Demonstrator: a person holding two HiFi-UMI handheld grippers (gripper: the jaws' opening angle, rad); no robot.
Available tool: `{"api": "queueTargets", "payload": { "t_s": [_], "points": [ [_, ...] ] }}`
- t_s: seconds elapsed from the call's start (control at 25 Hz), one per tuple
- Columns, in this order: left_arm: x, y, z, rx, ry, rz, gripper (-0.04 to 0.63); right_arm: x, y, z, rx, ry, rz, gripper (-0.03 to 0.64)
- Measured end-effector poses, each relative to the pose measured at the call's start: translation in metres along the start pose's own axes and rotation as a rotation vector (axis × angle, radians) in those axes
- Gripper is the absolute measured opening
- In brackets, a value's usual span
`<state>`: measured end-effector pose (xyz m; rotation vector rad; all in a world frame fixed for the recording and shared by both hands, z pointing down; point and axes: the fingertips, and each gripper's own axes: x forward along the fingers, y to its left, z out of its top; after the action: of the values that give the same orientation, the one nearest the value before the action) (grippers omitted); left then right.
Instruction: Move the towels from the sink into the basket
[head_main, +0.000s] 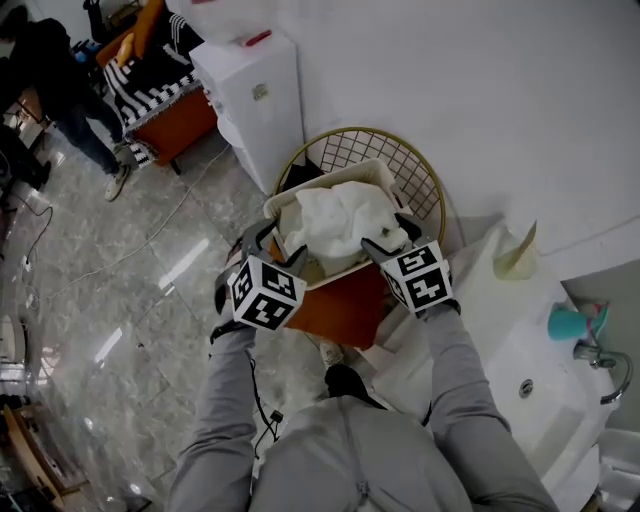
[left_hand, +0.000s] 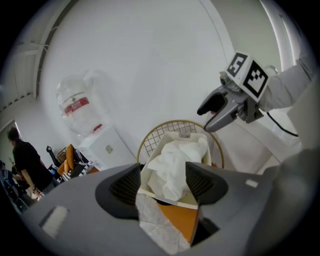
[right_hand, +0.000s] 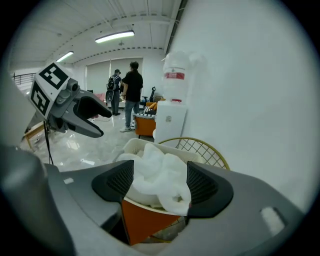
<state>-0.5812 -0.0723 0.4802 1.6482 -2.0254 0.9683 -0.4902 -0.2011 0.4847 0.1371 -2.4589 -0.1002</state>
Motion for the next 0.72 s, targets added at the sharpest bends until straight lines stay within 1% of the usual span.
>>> {"api": "queueTargets", "payload": {
  "t_s": [0.28,0.44,0.56,0.72],
  "points": [
    [-0.057,0.004,0.02,-0.062,-0.149,0.105,0.333,-0.061,-0.001,0.029,0.15,-0.202,-0.081,0.328],
    [-0.097,0.006,0.027,-0.173,-0.263,0.142,0.333,-0.106,0.001,0.047,0.234,-0.34,-0.125,0.328],
    [-0.123,0.006,0.025,-0.245,-0.33,0.16,0.333,-0.134,0.007,0.055,0.239,-0.412,-0.155,0.328],
    [-0.144,0.005,0.007,-0.285,-0.351,0.208,0.333,-0.161,0.014,0.054,0.239,-0.475,-0.192,0.328]
  ]
}}
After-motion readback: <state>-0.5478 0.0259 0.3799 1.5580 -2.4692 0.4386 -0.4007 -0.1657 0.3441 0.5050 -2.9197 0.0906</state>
